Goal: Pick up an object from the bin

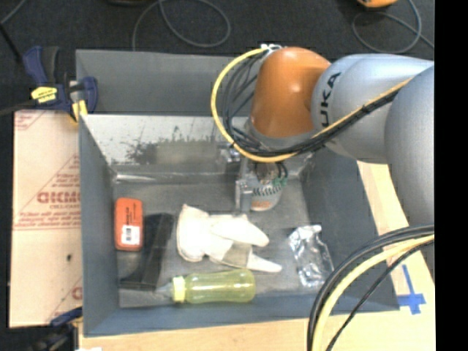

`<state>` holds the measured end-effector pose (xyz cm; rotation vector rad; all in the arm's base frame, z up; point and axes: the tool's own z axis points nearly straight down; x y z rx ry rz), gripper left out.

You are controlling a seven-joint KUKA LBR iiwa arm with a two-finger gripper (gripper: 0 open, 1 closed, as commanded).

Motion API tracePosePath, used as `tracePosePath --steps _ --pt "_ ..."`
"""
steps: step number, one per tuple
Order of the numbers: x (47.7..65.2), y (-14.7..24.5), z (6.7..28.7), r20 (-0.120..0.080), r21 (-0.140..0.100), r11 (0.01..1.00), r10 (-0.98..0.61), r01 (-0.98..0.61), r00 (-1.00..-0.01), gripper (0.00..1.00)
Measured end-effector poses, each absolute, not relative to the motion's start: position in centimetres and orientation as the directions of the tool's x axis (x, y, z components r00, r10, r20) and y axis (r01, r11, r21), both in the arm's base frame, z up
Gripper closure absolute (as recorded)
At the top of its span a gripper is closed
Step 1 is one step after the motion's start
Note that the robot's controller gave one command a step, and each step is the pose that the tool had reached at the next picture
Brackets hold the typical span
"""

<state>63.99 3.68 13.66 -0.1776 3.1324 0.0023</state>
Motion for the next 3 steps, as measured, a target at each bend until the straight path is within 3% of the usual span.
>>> tracePosePath --steps 1,2,3 --pt "63.1 0.4 13.3 -0.001 -0.004 0.966 -0.259 -0.259 -0.966 0.0" --pt "61.9 -1.0 13.6 -0.005 0.002 0.995 -0.095 -0.095 -0.995 0.0" --pt "61.6 -1.7 13.2 -0.005 -0.002 0.995 -0.1 -0.1 -0.995 0.0"
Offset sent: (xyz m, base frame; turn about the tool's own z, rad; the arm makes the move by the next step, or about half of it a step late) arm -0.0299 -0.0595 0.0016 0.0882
